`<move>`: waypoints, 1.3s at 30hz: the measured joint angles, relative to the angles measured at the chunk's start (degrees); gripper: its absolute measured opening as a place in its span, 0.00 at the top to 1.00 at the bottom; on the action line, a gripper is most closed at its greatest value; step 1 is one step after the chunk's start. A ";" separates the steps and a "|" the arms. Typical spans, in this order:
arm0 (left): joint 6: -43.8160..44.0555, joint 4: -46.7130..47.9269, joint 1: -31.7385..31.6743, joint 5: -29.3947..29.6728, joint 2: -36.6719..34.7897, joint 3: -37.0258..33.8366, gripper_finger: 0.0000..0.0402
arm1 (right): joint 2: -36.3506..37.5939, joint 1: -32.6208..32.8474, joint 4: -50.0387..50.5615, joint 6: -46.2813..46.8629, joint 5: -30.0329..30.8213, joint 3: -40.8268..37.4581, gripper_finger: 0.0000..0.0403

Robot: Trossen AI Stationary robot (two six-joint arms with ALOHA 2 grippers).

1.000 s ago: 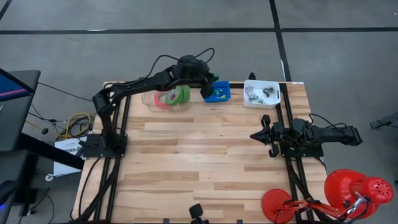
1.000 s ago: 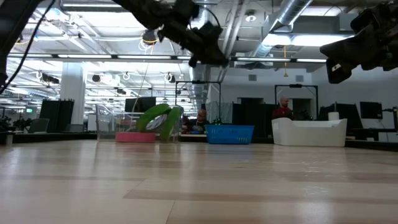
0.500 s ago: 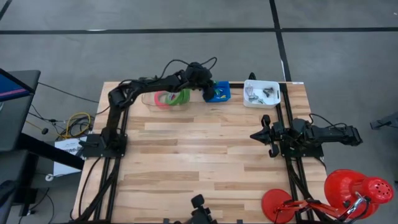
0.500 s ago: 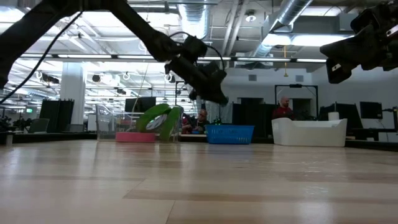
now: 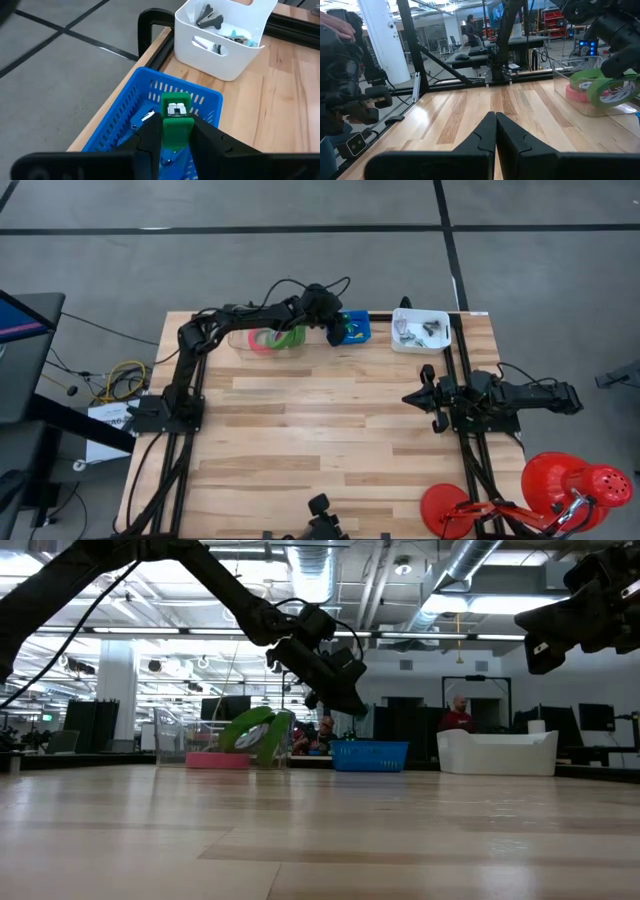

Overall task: Pick and place Stapler, Stapler remover, tape
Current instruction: Put the green stapler into the blue bin, then return to Home Position

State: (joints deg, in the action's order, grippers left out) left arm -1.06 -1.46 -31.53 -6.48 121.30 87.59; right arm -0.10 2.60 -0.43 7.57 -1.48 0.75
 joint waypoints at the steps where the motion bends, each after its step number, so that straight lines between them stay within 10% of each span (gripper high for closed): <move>1: 0.00 -0.02 0.00 0.00 0.00 0.00 0.81 | 0.00 0.01 0.00 -0.02 0.00 0.00 1.00; 20: 0.09 0.16 1.80 -0.02 0.00 -0.02 0.42 | 0.00 0.00 0.00 -0.02 0.00 0.00 1.00; 39: 5.62 3.94 8.20 -0.59 -15.29 -4.12 0.55 | 0.00 0.01 0.00 0.00 0.00 0.00 1.00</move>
State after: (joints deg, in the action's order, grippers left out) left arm 4.56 2.49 -23.33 -7.07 106.00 83.47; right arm -0.10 2.60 -0.43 7.57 -1.48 0.75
